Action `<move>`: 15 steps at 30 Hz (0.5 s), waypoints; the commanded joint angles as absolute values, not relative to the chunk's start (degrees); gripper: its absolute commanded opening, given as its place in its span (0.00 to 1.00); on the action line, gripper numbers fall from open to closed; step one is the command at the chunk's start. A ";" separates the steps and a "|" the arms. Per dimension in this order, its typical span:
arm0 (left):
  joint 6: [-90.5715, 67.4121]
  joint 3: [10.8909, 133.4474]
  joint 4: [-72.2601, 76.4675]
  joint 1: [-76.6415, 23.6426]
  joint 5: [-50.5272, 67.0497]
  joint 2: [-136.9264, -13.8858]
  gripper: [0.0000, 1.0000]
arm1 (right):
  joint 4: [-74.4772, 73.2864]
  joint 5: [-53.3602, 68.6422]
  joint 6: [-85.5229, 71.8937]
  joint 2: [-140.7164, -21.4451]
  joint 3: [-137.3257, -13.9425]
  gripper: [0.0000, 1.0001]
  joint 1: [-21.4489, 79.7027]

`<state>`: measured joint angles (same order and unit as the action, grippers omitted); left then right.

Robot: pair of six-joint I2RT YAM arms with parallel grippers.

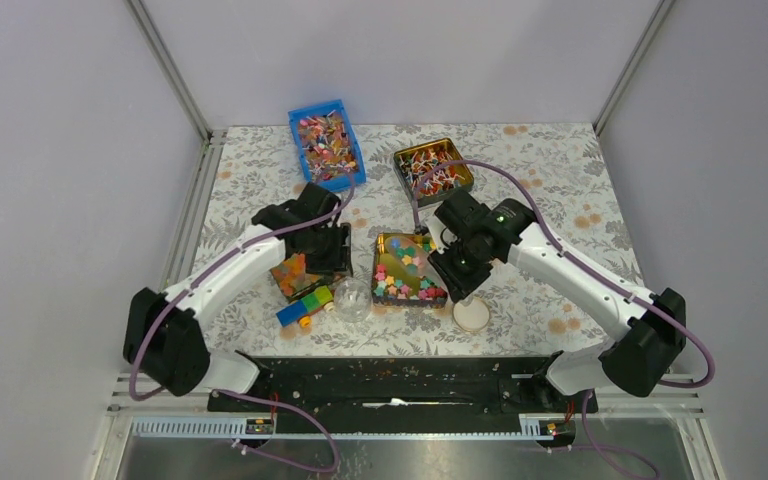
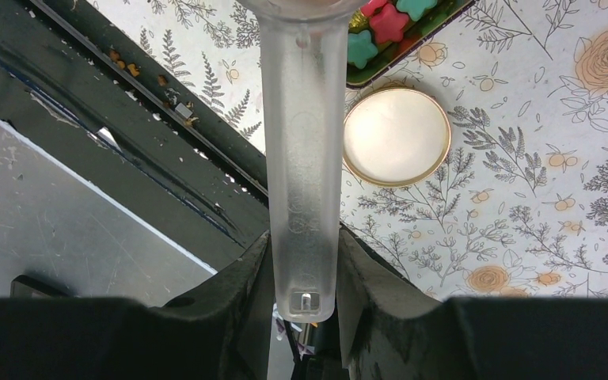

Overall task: Pack the candies
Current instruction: Move the packing bottle to the center of the board, then place the fake candies in the packing bottle.

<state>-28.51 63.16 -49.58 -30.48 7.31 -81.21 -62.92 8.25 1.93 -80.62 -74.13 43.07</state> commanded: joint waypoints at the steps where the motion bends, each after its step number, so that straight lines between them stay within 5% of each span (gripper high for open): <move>1: -28.32 61.53 -44.86 -29.98 7.54 -74.25 0.50 | -65.14 9.81 3.89 -81.14 -78.03 0.00 43.05; 15: -29.12 51.11 -38.80 -25.67 4.34 -52.32 0.71 | -68.33 10.16 4.07 -84.98 -82.78 0.00 48.09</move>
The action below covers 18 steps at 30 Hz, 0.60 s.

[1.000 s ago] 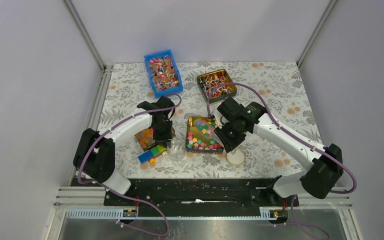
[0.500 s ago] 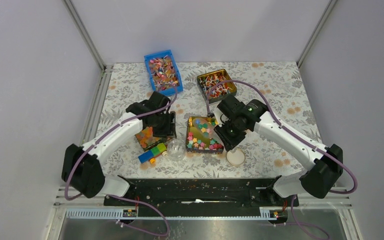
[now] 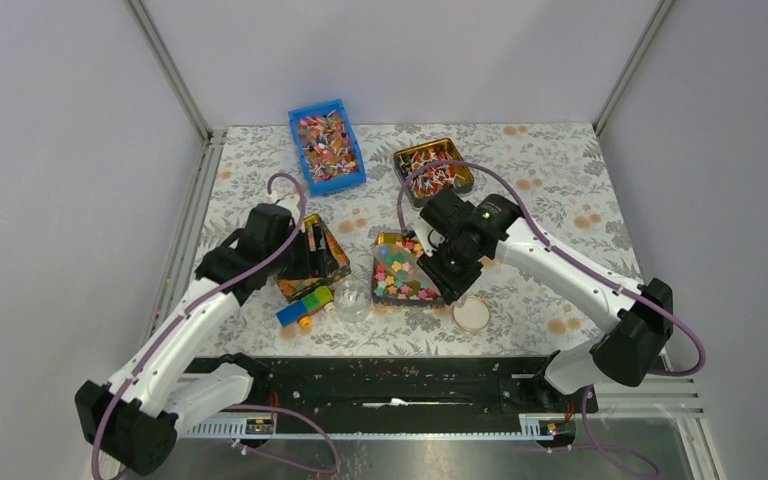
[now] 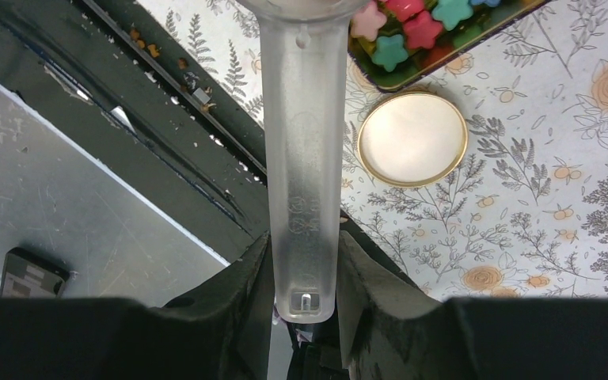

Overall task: Pack the candies
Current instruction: Place the fake candies in the packing bottle.

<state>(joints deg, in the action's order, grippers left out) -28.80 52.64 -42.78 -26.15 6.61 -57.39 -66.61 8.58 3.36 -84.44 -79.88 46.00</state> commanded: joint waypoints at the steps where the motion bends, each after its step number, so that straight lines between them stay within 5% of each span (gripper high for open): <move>1: -29.41 50.48 -38.58 -25.58 3.71 -51.10 0.73 | -68.57 10.64 4.02 -85.13 -82.90 0.00 48.53; 6: -31.86 47.64 -36.25 -25.24 2.30 -44.73 0.81 | -69.18 12.29 3.78 -85.72 -83.05 0.00 51.24; 9: -33.77 46.09 -34.28 -25.21 1.31 -41.84 0.97 | -69.38 13.39 3.49 -86.08 -83.19 0.00 52.85; 18: -35.67 44.09 -33.49 -25.04 0.24 -40.80 0.99 | -71.44 20.56 2.65 -88.66 -86.17 0.00 54.04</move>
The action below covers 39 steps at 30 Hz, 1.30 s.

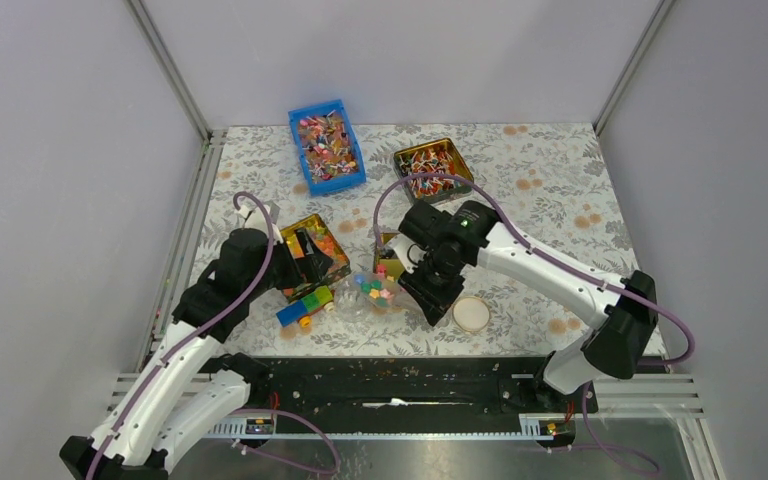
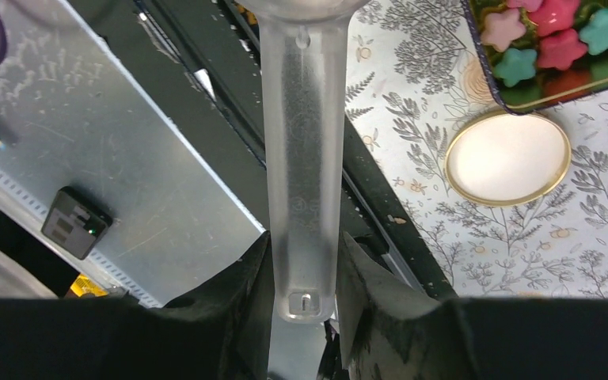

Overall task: Pack the candies
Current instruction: Place the fake candies in the packing bottle.

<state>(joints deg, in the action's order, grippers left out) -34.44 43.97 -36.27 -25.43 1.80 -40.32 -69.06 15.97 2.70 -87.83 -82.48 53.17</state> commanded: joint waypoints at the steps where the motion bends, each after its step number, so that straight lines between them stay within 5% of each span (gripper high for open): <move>1: -35.68 44.16 -33.67 -25.12 0.22 -41.03 0.99 | -72.09 20.77 2.78 -89.13 -86.39 0.00 54.13; 39: -35.80 43.75 -35.85 -25.05 -0.88 -41.57 0.99 | -82.41 23.82 1.72 -105.26 -97.65 0.00 54.28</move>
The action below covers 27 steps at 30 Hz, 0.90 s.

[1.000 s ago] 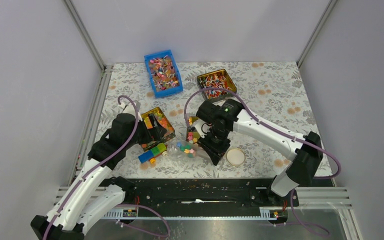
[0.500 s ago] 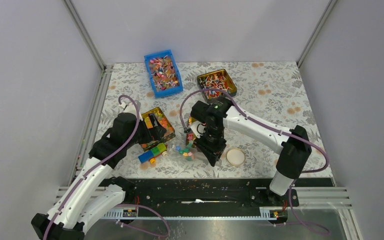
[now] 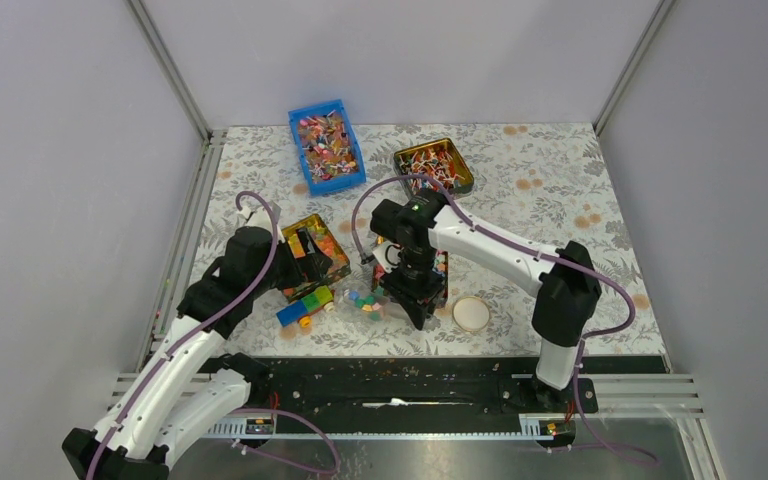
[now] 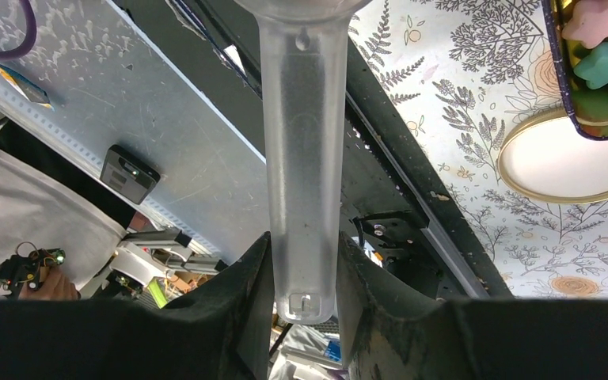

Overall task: Pack the candies
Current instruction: Place the fake candies in the packing bottle.

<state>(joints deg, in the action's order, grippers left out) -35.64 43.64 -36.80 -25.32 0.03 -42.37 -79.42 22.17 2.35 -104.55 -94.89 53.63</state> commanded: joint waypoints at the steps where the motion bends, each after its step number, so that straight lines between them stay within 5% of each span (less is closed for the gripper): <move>1: -35.77 43.65 -35.90 -25.03 -0.88 -41.56 0.99 | -82.51 23.92 1.68 -105.42 -97.84 0.00 54.23; 27: -35.48 43.60 -36.99 -25.05 -0.30 -41.91 0.99 | -85.60 29.48 -2.03 -109.94 -101.30 0.00 53.71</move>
<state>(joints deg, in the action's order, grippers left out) -35.83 43.44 -37.58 -25.32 0.05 -42.37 -83.20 26.74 -0.67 -108.99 -98.96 53.63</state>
